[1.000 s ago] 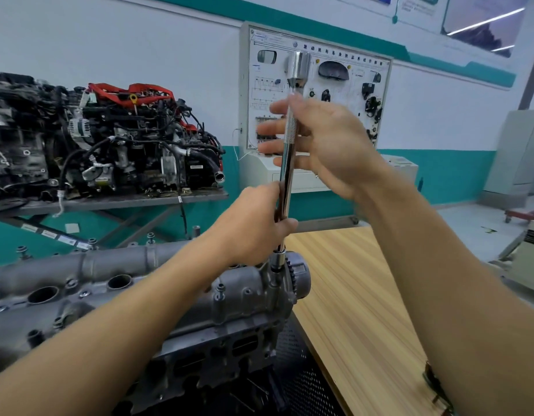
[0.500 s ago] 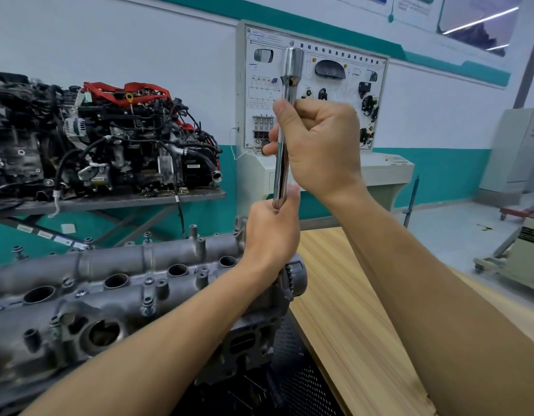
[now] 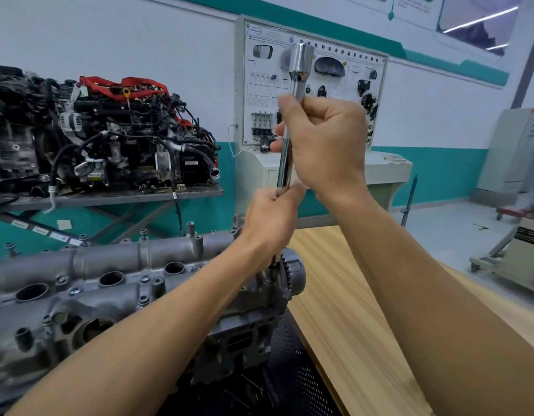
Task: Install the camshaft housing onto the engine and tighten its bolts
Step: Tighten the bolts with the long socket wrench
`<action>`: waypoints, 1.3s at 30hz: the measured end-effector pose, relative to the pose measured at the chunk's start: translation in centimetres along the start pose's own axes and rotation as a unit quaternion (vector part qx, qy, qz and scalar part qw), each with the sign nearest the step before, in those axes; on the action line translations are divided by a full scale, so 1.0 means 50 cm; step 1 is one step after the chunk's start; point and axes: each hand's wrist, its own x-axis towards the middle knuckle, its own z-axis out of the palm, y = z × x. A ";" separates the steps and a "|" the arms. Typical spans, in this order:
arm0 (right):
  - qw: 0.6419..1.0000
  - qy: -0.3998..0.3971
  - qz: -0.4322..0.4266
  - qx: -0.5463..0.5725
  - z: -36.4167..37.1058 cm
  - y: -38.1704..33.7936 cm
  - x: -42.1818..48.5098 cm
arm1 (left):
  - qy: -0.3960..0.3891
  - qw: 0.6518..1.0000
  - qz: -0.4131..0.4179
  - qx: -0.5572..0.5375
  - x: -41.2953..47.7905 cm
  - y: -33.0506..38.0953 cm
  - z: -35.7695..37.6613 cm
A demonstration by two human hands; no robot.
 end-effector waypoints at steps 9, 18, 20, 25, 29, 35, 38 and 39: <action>0.995 -0.081 0.043 0.047 0.010 -0.018 0.014 | -0.013 0.997 -0.065 -0.037 -0.010 0.020 -0.017; 0.995 -0.062 -0.013 0.075 0.004 -0.009 0.037 | -0.020 0.999 -0.037 0.001 0.003 0.041 -0.013; 0.994 -0.034 -0.006 0.106 0.002 -0.014 0.054 | -0.045 0.998 -0.031 0.013 0.018 0.068 -0.013; 0.985 -0.035 0.010 0.169 0.060 -0.030 0.102 | -0.091 0.994 -0.013 0.057 0.062 0.127 -0.095; 0.970 -0.099 0.001 0.223 0.187 -0.037 0.119 | -0.029 0.999 0.005 0.034 0.094 0.109 -0.231; 0.949 -0.222 0.024 0.224 0.418 -0.007 0.059 | 0.118 0.992 -0.035 0.024 0.088 0.027 -0.401; 0.937 -0.239 0.009 0.254 0.468 0.010 0.030 | 0.137 0.990 -0.026 0.012 0.082 -0.001 -0.431; 0.932 -0.242 0.004 0.269 0.476 0.011 0.027 | 0.135 0.991 -0.017 -0.002 0.084 -0.004 -0.432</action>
